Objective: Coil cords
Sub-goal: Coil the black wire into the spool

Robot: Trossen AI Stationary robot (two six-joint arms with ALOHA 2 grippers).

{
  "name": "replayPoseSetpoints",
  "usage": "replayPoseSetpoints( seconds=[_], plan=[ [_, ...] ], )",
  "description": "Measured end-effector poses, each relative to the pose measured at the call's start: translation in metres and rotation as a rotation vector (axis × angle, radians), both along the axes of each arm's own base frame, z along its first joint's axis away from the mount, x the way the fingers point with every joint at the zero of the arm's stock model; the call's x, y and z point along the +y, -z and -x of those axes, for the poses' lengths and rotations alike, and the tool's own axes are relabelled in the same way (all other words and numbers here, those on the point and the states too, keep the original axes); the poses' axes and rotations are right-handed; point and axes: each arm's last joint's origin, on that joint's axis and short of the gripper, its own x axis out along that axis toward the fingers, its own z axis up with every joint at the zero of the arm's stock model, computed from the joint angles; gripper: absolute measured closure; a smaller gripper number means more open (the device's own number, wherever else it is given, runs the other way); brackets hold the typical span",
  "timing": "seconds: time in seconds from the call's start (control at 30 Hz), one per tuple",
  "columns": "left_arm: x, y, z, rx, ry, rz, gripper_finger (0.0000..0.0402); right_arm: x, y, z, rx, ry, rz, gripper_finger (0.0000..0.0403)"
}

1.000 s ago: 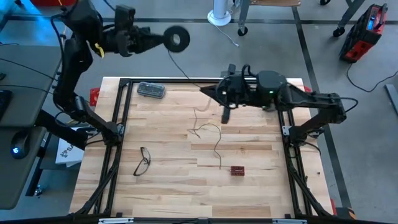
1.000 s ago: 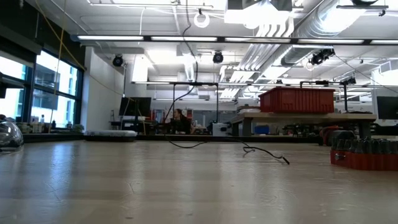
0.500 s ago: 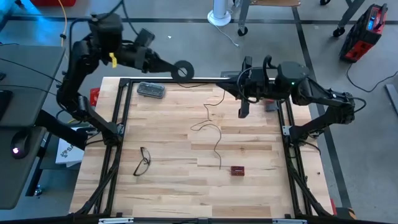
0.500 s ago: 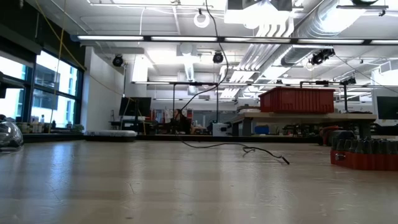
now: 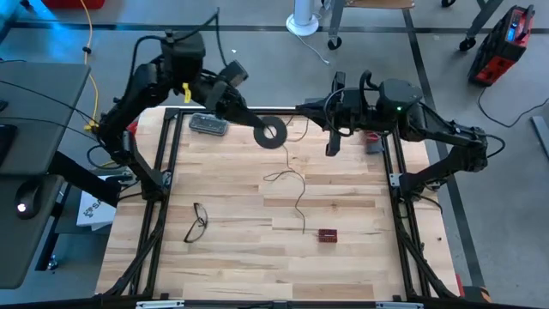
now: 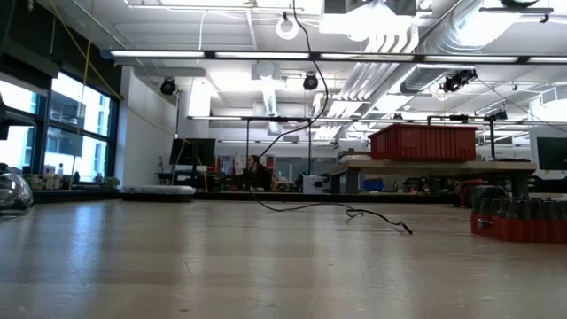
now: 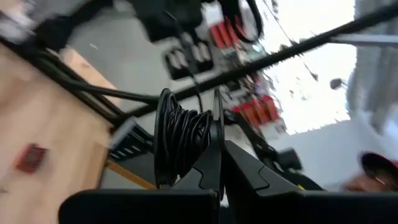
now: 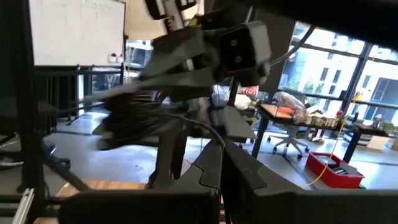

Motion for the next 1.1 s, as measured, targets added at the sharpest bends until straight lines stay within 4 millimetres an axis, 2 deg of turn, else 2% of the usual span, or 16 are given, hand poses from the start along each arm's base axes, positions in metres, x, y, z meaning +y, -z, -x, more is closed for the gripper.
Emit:
replayPoseSetpoints(
  seconds=[0.23, 0.47, 0.63, 0.87, 1.03, 1.1],
  plan=[
    [-0.006, -0.006, -0.035, -0.152, 0.141, 0.062, 0.0401, -0.011, -0.005, -0.009, -0.100, -0.071, -0.003, 0.0403],
    [-0.004, -0.015, -0.053, -0.309, 0.196, 0.089, 0.0401, -0.015, -0.001, -0.027, -0.146, -0.113, -0.030, 0.0403],
    [0.005, -0.020, -0.052, -0.392, 0.163, 0.050, 0.0401, -0.015, 0.008, -0.042, -0.137, -0.167, -0.085, 0.0403],
    [0.014, -0.028, -0.047, -0.508, 0.117, -0.019, 0.0401, -0.017, 0.013, -0.062, -0.213, -0.204, -0.138, 0.0403],
    [0.026, -0.031, -0.042, -0.601, 0.027, -0.156, 0.0401, -0.016, 0.021, -0.079, -0.255, -0.259, -0.201, 0.0403],
    [0.030, -0.034, -0.039, -0.642, -0.004, -0.207, 0.0401, -0.016, 0.021, -0.080, -0.262, -0.263, -0.209, 0.0403]
  ],
)
